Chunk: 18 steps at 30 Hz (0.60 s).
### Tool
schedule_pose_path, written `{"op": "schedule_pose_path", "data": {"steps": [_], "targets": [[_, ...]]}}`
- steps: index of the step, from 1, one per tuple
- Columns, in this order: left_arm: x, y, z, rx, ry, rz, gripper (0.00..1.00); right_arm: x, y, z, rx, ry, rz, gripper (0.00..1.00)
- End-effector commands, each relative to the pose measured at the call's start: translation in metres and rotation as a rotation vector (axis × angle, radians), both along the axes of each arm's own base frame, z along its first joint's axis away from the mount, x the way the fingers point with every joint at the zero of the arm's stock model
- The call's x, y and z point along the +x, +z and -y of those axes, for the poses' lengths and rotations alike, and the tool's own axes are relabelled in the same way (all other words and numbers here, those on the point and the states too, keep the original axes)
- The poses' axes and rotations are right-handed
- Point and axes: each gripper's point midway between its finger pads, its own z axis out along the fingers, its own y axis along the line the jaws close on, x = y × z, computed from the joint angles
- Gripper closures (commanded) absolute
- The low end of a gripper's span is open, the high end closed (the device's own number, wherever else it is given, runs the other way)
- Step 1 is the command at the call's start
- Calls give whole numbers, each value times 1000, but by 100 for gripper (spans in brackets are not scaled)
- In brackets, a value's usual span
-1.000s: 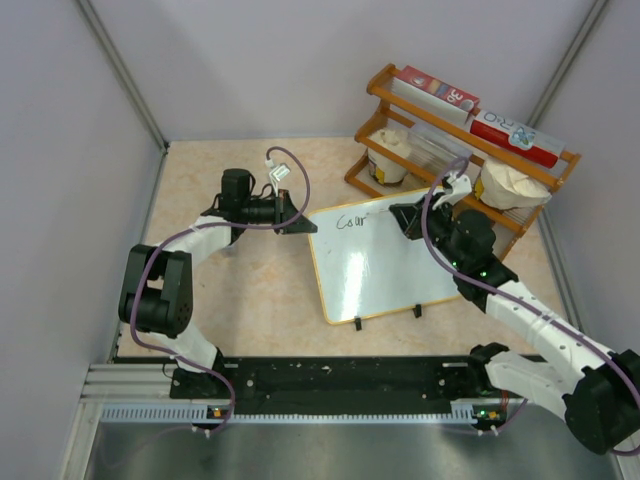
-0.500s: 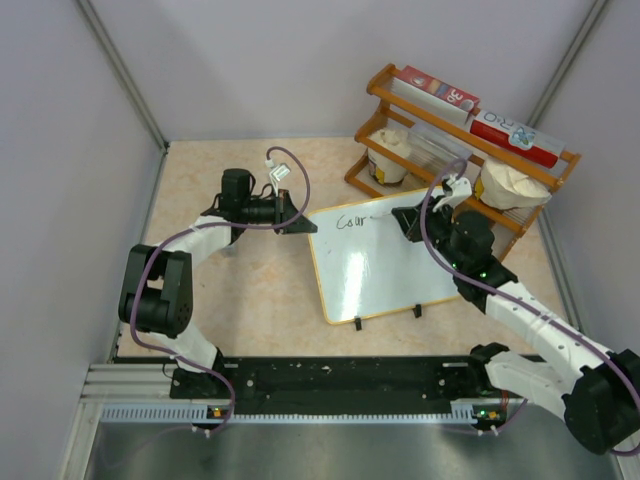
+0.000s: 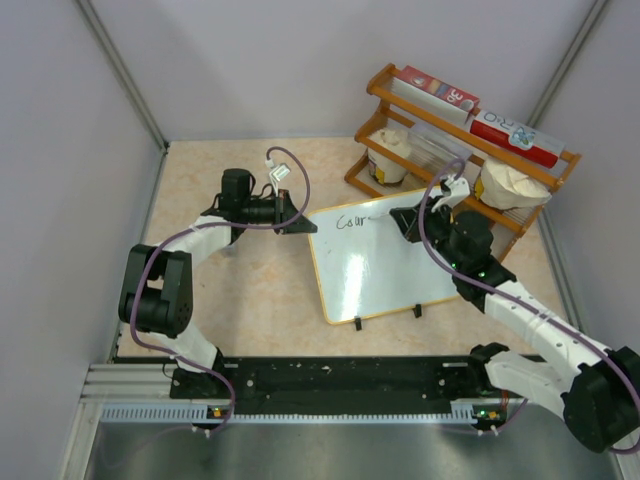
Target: Write a sentence on the whiteboard
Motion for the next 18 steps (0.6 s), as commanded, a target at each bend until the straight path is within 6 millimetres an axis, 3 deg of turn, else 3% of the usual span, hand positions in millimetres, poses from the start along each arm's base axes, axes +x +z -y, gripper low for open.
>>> {"op": "schedule_pose_path", "data": {"steps": [1, 18], "targets": [[-10, -27, 7, 86, -47, 97, 100, 2, 6, -3, 5, 23, 21, 100], [-9, -27, 7, 87, -46, 98, 100, -7, -9, 0, -25, 40, -11, 100]]}}
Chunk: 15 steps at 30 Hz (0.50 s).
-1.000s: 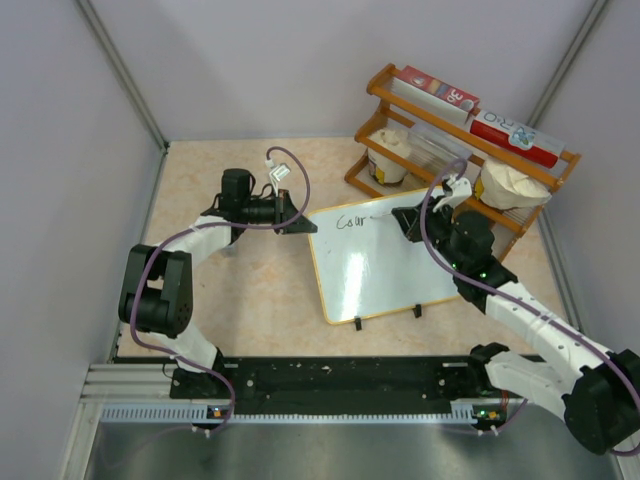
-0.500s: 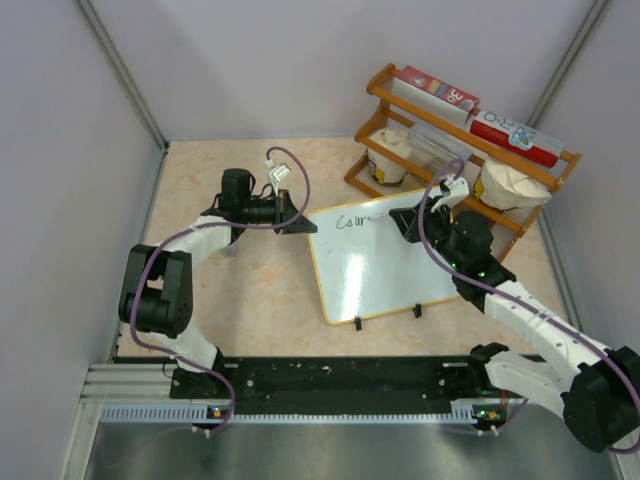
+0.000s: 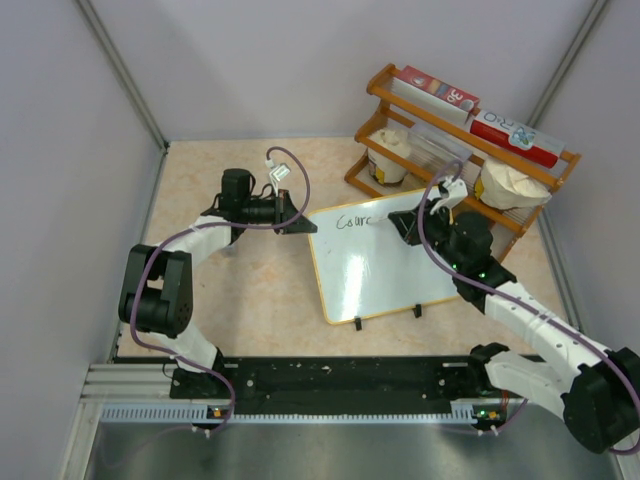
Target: Write a sentence on the whiteboard
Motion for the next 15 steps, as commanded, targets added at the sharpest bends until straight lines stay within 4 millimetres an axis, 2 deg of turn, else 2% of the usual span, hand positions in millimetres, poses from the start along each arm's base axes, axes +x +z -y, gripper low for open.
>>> {"op": "schedule_pose_path", "data": {"steps": [1, 15], "targets": [[-10, -27, 7, 87, -47, 96, 100, -3, -4, 5, -19, -1, 6, 100], [-10, -27, 7, 88, -46, 98, 100, 1, 3, 14, 0, -65, 31, 100]]}}
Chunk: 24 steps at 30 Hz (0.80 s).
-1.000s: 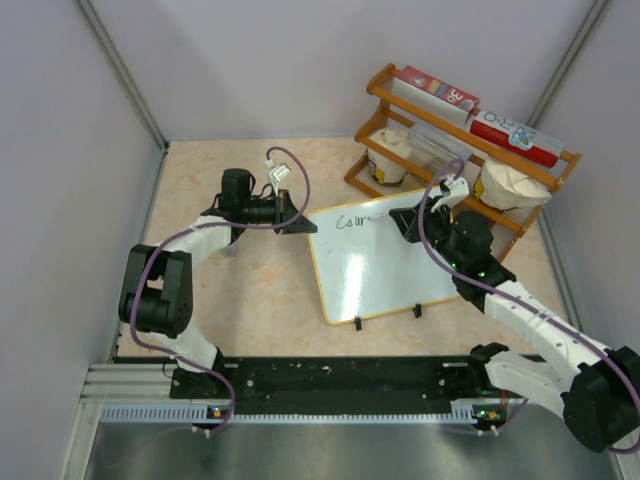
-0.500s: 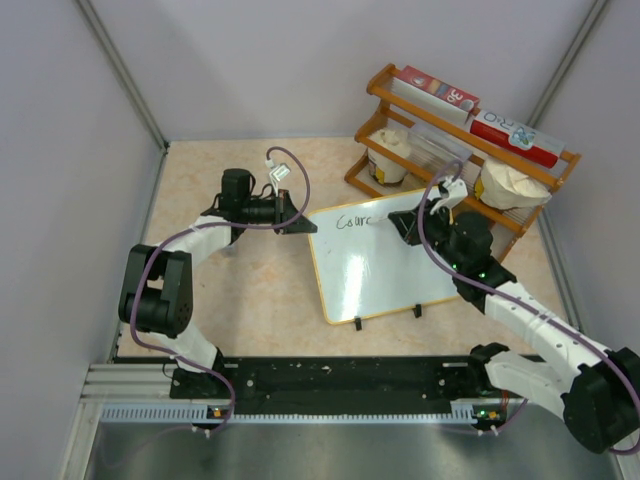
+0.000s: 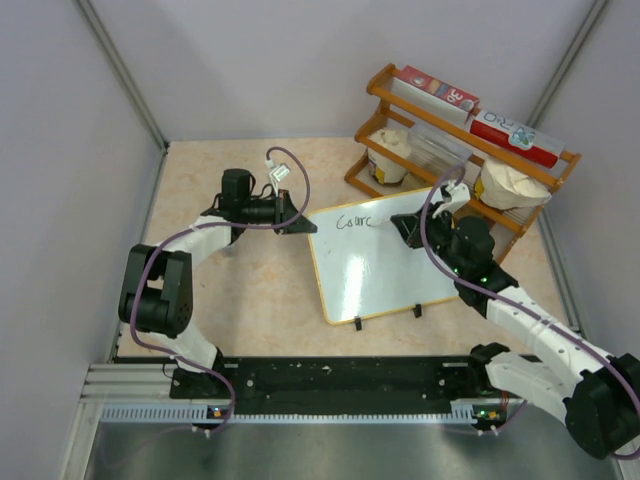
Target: Write a sentence on the whiteboard
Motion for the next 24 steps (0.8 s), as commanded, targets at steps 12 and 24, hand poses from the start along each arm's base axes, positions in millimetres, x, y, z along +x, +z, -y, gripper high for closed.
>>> {"op": "schedule_pose_path", "data": {"steps": [12, 24], "targets": [[-11, -28, 7, 89, -51, 99, 100, 16, 21, 10, 28, -82, 54, 100], [-11, -27, 7, 89, -53, 103, 100, 21, 22, 8, 47, -86, 44, 100]]}}
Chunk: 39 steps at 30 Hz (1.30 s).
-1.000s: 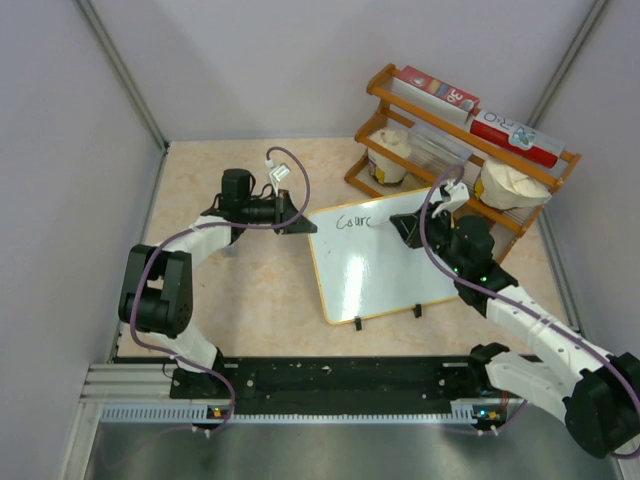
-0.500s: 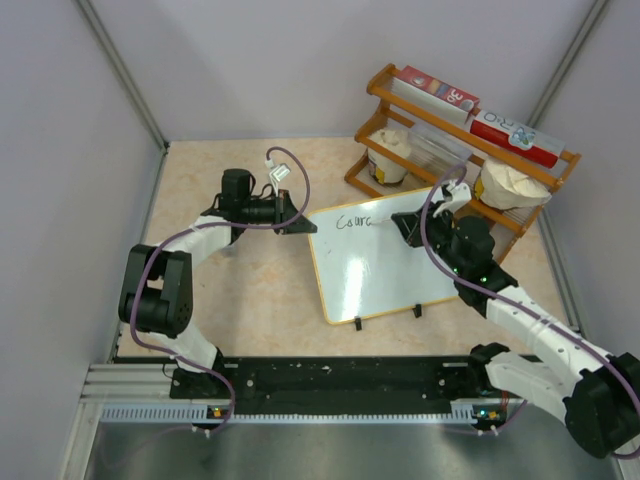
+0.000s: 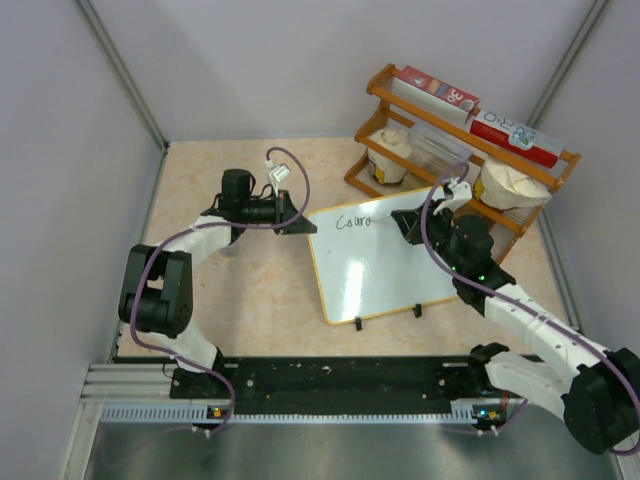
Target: Write a sentence on the whiteboard
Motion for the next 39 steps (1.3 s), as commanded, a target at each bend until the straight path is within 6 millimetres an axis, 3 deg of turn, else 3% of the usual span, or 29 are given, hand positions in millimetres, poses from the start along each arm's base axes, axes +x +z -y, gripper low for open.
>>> {"op": "schedule_pose_path", "data": {"steps": [1, 39], "targets": [[-11, -26, 7, 83, -58, 107, 100, 12, 18, 6, 13, -47, 34, 100], [-10, -26, 8, 87, -57, 109, 100, -3, 0, 11, -49, -20, -5, 100]]}}
